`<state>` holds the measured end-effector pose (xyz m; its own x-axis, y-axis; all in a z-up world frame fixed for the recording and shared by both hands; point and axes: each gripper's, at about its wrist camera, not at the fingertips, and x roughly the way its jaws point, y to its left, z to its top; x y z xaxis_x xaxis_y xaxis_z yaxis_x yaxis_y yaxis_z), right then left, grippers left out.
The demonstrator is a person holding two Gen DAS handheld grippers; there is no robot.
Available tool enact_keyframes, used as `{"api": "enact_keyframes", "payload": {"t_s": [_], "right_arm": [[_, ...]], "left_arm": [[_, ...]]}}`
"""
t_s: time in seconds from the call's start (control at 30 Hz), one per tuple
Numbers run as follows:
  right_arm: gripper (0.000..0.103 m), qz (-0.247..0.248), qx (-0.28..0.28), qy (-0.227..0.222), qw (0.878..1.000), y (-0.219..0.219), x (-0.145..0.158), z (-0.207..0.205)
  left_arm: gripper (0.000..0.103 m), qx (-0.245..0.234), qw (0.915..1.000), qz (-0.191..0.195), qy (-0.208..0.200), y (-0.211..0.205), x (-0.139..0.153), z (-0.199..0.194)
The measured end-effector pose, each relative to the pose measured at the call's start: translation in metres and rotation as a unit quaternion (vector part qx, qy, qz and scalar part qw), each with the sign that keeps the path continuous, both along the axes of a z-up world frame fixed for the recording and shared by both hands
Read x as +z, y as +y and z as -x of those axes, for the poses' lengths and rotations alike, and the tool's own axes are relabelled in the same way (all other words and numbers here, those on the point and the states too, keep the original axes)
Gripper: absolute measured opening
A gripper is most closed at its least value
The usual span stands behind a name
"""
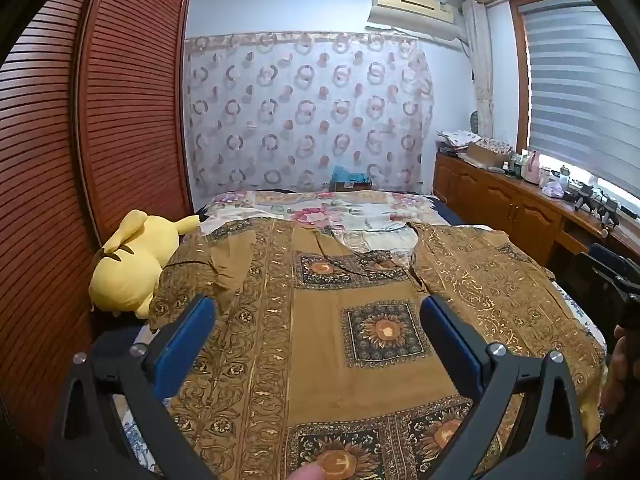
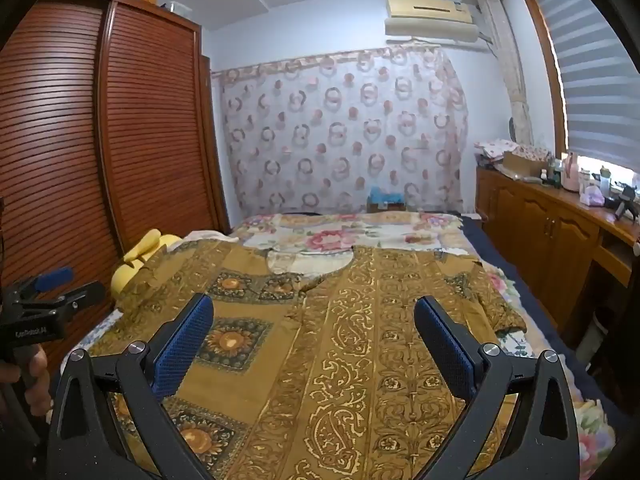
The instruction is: Fold small clothes
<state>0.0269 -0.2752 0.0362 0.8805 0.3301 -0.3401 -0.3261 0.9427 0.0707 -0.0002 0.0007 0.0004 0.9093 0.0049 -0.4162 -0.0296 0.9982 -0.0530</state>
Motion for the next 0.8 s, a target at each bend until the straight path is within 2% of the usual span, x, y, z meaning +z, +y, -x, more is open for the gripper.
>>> {"api": "enact_keyframes", "payload": {"t_s": [0.03,0.63,0.8], "right_arm": [[0.102,0.0,0.0,0.0,1.0,0.001,0.0,0.0],[0.102,0.003,0.002,0.002,1.0,0.001,-0.001,-0.001],[0.102,0.004,0.003,0.002,1.0,0.0,-0.001,-0.001]], "left_arm": [[0.103,0.0,0.9999,-0.013,0.001,-0.002,0.0,0.0],[0.103,0.0,0.9999,-0.015,-0.004,-0.005,0.004,0.005],[0.103,0.0,0.9999,-0.016,-0.007,-0.012,0.013,0.01]]}}
